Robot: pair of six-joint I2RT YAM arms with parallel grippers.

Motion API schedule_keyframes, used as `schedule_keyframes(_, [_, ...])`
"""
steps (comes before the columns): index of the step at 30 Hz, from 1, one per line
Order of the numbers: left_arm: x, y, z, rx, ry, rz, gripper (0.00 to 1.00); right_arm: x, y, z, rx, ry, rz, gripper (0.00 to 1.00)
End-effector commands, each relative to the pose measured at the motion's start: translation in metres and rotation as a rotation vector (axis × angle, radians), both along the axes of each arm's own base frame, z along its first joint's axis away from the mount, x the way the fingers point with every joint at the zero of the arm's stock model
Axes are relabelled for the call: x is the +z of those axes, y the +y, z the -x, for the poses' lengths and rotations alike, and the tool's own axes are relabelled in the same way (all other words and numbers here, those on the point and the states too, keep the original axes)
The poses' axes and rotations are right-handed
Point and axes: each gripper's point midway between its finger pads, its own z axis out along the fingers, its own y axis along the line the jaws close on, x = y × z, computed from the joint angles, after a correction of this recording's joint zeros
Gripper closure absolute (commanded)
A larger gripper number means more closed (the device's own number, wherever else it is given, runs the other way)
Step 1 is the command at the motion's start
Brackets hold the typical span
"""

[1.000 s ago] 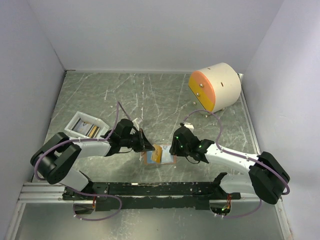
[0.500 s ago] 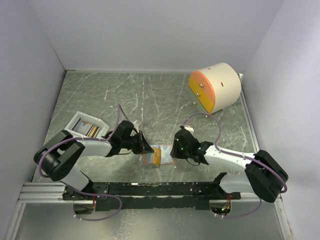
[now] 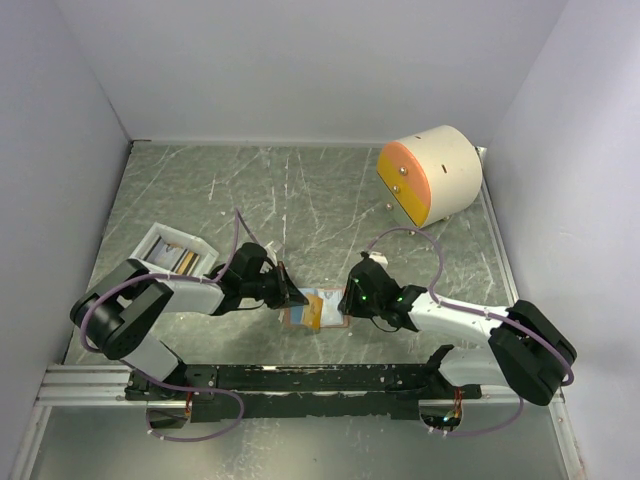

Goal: Put the credit cards into the card holder
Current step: Insert the credit card into the card holder.

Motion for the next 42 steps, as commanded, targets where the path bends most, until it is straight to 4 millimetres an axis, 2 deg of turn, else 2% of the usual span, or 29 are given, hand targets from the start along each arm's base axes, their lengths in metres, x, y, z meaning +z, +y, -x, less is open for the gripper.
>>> schedule_keyframes(1, [-0.001,-0.002,-0.005,0.024,-0.033,0.007,0.93,-0.013,-0.005,0.013,-0.004,0.057,-0.002,0.70])
schedule_keyframes(20, [-0.024,0.013,-0.019,0.074,-0.086,-0.122,0.93,-0.019,-0.008,0.017,-0.007,0.069,-0.002,0.72])
schedule_keyframes(42, [-0.022,0.010,-0.028,0.111,-0.146,-0.088,0.93,-0.018,-0.005,0.017,-0.007,0.072,-0.013,0.72])
